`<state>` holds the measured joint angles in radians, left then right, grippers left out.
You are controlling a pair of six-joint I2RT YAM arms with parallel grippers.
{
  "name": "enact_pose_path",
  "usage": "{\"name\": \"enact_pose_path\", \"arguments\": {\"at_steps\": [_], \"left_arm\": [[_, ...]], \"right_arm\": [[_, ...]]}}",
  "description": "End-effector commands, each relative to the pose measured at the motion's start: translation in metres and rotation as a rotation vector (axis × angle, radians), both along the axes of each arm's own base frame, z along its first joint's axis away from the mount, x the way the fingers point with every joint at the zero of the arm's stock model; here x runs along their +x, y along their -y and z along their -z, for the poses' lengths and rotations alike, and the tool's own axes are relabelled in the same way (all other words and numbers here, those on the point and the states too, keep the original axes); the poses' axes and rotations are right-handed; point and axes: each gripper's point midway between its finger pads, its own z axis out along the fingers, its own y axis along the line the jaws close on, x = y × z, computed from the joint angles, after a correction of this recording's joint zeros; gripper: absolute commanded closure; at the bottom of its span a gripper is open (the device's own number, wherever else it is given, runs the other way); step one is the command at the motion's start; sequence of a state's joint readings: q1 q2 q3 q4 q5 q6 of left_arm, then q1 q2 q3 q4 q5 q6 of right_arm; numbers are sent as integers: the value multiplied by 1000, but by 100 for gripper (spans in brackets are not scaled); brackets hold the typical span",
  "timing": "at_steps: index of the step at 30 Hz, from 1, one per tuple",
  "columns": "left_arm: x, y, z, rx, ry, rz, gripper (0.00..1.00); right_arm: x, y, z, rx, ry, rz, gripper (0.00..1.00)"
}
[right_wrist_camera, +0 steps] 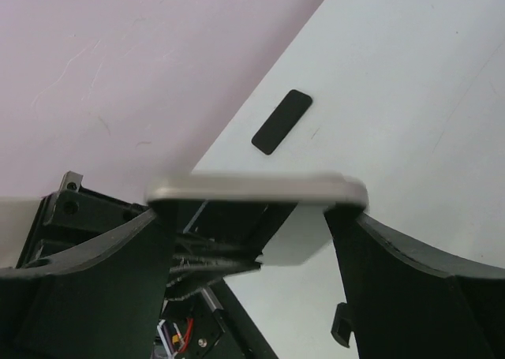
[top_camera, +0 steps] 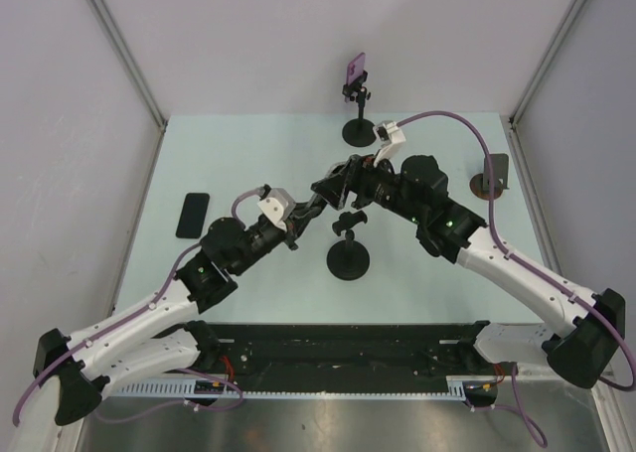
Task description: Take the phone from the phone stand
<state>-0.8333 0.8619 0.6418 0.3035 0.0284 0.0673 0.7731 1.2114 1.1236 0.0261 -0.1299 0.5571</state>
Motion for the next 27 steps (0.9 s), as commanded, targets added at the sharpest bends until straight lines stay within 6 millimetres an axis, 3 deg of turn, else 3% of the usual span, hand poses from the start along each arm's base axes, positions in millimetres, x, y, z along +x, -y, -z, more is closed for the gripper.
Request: {"name": "enact_pose_path", "arguments": {"at_steps": [1,5,6,11,15,16,22,25,26,27], "left_arm": [[23,-32,-21,-107,-6,-189,100],[40,-54,-5,-117,-101,-250,100],[51,-68,0,-114,-121,-292,100],[68,-93,39,-66,-305,-298,100],[85,-131,62,-62,-434,-393,100],[85,-136,80,-41,-511,-406,100],[97,-174,120,-65,-697,-486,100],[101,-182,146,-70,-814,-483,100],[106,-198,163,-78,-874,-520,100],[107,-198,168,-85,-907,-498,100]], "right_arm": [[-2,23,-55,63,138,9,14],[5,45,-50,9,143,56,2],[5,48,-48,-5,145,64,1],[10,76,-39,-112,182,144,0],[11,93,-31,-175,199,188,0],[11,96,-29,-184,201,193,0],[8,103,-10,-243,206,169,0],[7,103,0,-273,205,146,0],[5,103,3,-281,202,135,0],[6,103,6,-290,199,131,0]]}}
